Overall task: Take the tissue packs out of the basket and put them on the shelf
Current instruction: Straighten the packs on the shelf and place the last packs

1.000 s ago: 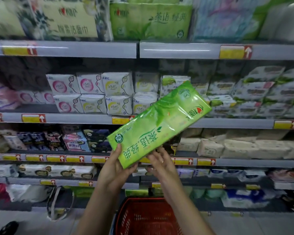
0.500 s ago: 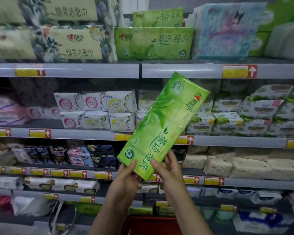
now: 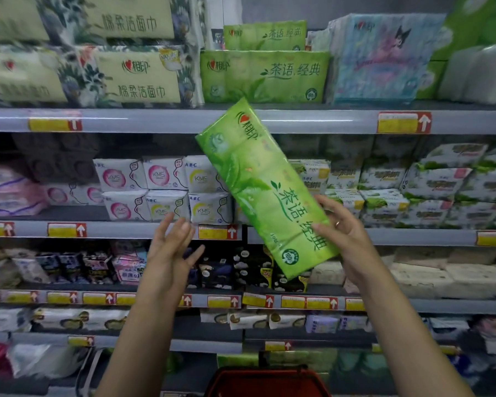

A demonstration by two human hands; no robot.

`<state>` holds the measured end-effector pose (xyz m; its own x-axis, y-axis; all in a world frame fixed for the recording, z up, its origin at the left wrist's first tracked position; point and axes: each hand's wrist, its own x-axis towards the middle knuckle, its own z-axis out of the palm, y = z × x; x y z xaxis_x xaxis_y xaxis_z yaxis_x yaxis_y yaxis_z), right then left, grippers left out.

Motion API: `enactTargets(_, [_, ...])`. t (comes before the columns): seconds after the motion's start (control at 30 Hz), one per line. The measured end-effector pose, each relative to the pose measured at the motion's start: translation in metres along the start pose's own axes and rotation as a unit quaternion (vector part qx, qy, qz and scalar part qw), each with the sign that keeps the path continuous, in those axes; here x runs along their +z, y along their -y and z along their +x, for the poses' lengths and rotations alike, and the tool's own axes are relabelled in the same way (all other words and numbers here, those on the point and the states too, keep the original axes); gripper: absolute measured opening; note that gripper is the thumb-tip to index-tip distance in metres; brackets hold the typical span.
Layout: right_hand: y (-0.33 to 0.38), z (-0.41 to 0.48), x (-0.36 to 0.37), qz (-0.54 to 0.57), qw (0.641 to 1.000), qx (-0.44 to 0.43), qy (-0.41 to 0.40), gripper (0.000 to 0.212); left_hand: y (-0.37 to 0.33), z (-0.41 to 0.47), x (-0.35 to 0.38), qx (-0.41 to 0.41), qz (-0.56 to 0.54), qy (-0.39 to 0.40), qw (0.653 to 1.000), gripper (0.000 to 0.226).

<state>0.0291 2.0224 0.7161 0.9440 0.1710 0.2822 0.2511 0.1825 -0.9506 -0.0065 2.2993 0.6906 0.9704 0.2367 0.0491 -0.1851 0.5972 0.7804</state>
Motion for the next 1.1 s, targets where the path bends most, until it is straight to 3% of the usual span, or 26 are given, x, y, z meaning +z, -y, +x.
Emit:
enactTargets(0.17, [0.020,0.012,-0.009,-0.044,0.997,0.009,0.061,0.042,-0.020,0.001,-0.002,-0.003,-0.039,0.021,0.999,0.124])
enactTargets(0.23, [0.026,0.020,-0.012,-0.053,0.993,0.018,0.102,0.039,-0.028,0.006,-0.006,-0.003,-0.030,0.055,0.998,0.119])
enactTargets(0.33, [0.033,0.031,-0.014,-0.078,0.983,0.039,0.159,0.042,-0.032,0.009,-0.011,0.000,0.008,0.100,0.995,0.093])
enactTargets(0.47, [0.040,0.039,-0.014,-0.148,0.968,0.046,0.196,0.045,-0.026,0.012,-0.010,-0.012,0.038,0.053,0.998,0.108])
enactTargets(0.53, [0.039,0.037,-0.011,-0.151,0.976,0.031,0.154,0.047,-0.022,0.014,-0.008,-0.002,0.039,0.039,0.999,0.083])
enactTargets(0.63, [0.030,0.029,-0.009,-0.132,0.991,-0.017,0.018,0.051,-0.010,0.012,0.000,-0.002,-0.008,0.011,1.000,0.033])
enactTargets(0.67, [0.026,0.023,-0.009,-0.125,0.991,-0.029,-0.023,0.051,-0.005,0.012,0.003,0.000,-0.020,0.001,1.000,0.027])
enactTargets(0.73, [0.018,0.006,-0.003,-0.061,0.993,-0.036,-0.090,0.052,0.005,0.009,0.010,0.004,-0.023,-0.014,1.000,0.029])
enactTargets(0.83, [-0.005,-0.022,0.001,0.059,0.982,0.037,-0.174,0.066,0.019,0.000,0.018,-0.004,-0.031,-0.032,0.999,0.043])
enactTargets(0.97, [-0.018,-0.030,-0.008,0.100,0.967,0.088,-0.216,0.085,0.022,-0.008,0.029,-0.014,-0.043,-0.021,0.999,0.081])
enactTargets(1.03, [-0.016,-0.029,-0.012,0.093,0.967,0.078,-0.224,0.085,0.023,-0.010,0.030,-0.014,-0.039,-0.026,0.999,0.072])
enactTargets(1.1, [-0.011,-0.025,-0.014,0.085,0.970,0.071,-0.215,0.100,0.023,-0.012,0.033,-0.013,-0.034,-0.036,0.999,0.057])
